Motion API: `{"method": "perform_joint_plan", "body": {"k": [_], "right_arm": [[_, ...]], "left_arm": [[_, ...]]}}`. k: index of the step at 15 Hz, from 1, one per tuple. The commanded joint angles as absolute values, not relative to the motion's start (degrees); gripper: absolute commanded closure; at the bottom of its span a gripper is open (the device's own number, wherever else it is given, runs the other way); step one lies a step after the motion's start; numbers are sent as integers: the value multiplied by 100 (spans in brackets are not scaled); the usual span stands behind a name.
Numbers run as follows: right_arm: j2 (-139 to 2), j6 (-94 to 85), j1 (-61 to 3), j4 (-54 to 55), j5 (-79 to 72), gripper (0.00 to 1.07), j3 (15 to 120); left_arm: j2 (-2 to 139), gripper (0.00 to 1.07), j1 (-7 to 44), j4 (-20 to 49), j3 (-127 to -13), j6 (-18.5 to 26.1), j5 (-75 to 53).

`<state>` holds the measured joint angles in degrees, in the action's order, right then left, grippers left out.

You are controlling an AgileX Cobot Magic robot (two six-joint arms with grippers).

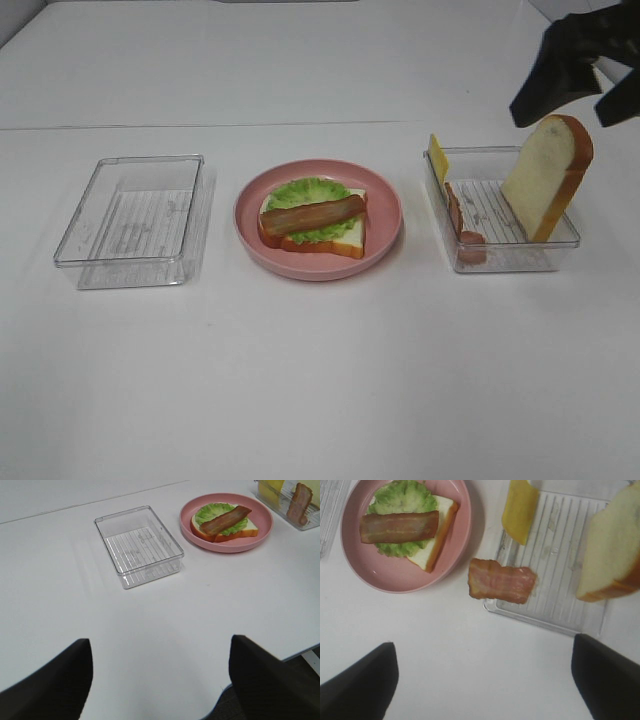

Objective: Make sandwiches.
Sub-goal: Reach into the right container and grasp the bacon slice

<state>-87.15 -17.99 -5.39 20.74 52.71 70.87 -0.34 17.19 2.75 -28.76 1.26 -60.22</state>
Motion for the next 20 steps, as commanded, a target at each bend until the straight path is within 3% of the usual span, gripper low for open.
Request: {"method": "perform_joint_plan", "body": {"k": [1,5,15,18,20], "right_arm": [[-9465,-1432,-985,1793,5340,22,7689],[-10628,-905,-1220,1621,6257,36,8600],[-11602,-985,-1306,1942,6136,37,8846],[-11700,-785,-1352,1753,5775,57,8846],[-11700,-785,-1352,1725,5833,62,8846]], "left_arm": [[-149,34,1730,309,-2865,143,-5959],[-149,34,1730,309,-2865,143,-5959],[-149,34,1730,309,-2865,143,-5959],[-149,34,1730,309,-2865,143,-5959],[-149,34,1730,309,-2865,143,-5959]]}}
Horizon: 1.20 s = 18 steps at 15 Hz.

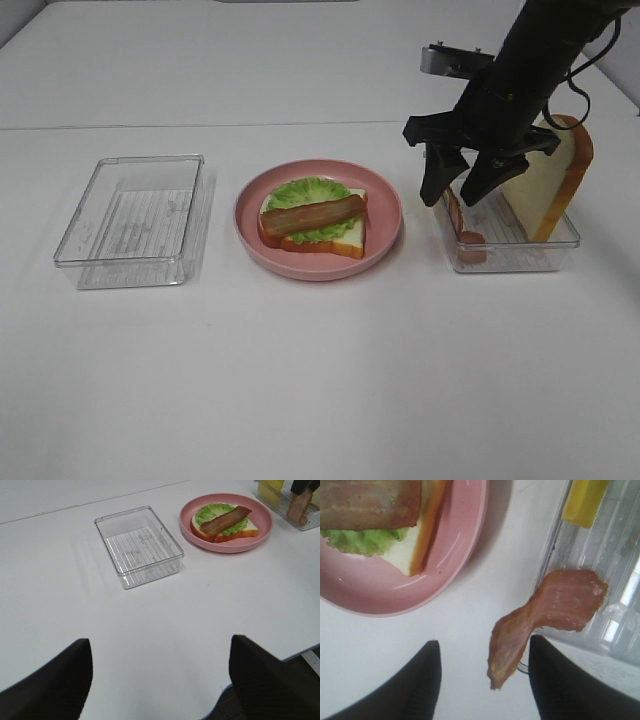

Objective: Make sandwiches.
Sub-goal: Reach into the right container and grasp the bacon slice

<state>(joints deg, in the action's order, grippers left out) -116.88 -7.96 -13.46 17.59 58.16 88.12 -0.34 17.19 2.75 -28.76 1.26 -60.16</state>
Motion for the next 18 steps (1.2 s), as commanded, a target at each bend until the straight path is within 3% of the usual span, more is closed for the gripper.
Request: {"method": "perform_joint_plan", "body": {"k": [1,7,13,18], "right_arm": [[-11700,-785,-1352,1725,5861,62,8846],[-11717,-819,-1352,1725,5838,65,8846],[-11751,-808,-1352,1725,5856,107,8846],[-11711,-808,-1352,1702,5867,107,8846]], "left_arm": [[-149,34,1730,309,-2865,143,-5959],[-149,34,1730,309,-2865,143,-5959],[-149,34,1730,309,-2865,143,-5959],[-149,34,1730,309,-2865,143,-5959]]}}
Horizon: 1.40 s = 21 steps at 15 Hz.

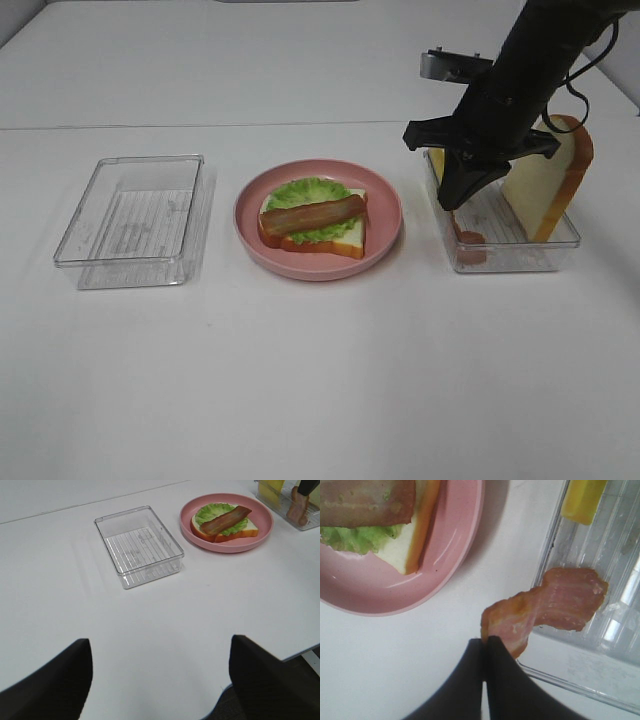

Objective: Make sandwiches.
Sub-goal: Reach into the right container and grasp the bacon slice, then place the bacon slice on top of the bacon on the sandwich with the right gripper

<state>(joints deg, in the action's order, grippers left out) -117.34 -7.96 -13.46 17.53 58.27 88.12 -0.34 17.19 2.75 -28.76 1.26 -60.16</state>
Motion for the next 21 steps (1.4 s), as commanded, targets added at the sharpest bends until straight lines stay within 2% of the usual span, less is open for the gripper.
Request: {"method": "perform_joint_plan", "body": {"k": [1,8,14,19,21], "right_arm": [[-11648,-808,-1352,1690,5879,107,8846],[-10474,-974,-1352,1891,6073,107,8846],[-10244,-1937,-1352,3919,5781,107,8846],[-11167,-3214,-1352,6348,5558,107,8846],[-11448,-3570,-1352,6950,5546,107,8846]], "left_arm": [[-149,34,1730,309,-2865,143,-5959],[-149,34,1730,309,-2865,143,-5959],[-149,34,1730,309,-2865,143,-5959],[-149,34,1730,309,-2865,143,-5959],[-149,34,1730,309,-2865,143,-5959]]}}
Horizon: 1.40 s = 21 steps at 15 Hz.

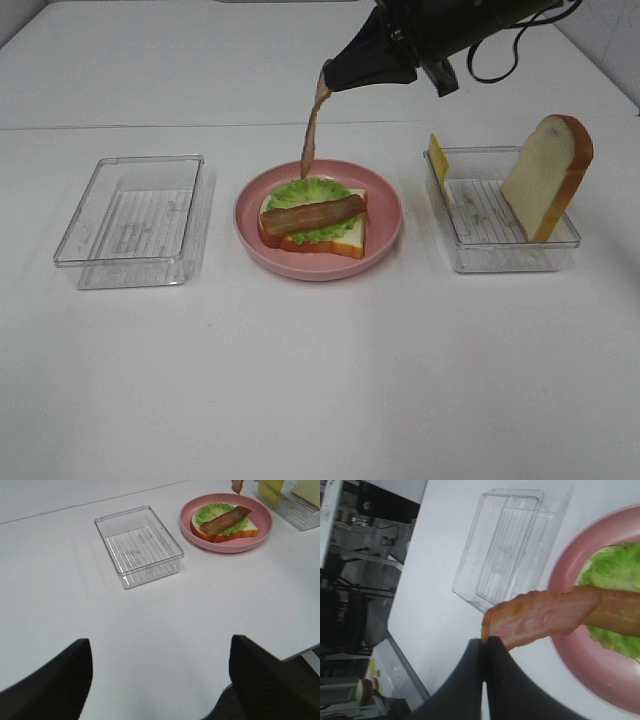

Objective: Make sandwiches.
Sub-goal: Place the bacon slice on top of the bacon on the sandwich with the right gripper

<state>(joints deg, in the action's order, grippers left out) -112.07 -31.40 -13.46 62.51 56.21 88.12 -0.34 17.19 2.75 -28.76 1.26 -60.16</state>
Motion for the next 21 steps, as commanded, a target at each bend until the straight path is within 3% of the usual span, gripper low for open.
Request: {"method": "perform_joint_plan", "body": {"k": [1,6,10,21], "right_arm": [[-11889,-3925,-1352,7632,5523,107,8846],[-12576,-4486,-1633,8955,5489,107,8846],[-12685,-4715,-1868,9202,5134,107,8846],[-12181,-2613,-1868,5712,3913,107,8846]], "left_arm": [[-149,34,1730,309,-2865,143,-5959],[-149,34,1730,309,-2865,143,-5959],[-149,34,1730,309,-2865,143,-5959],[-149,34,1730,309,-2865,143,-5959]]}}
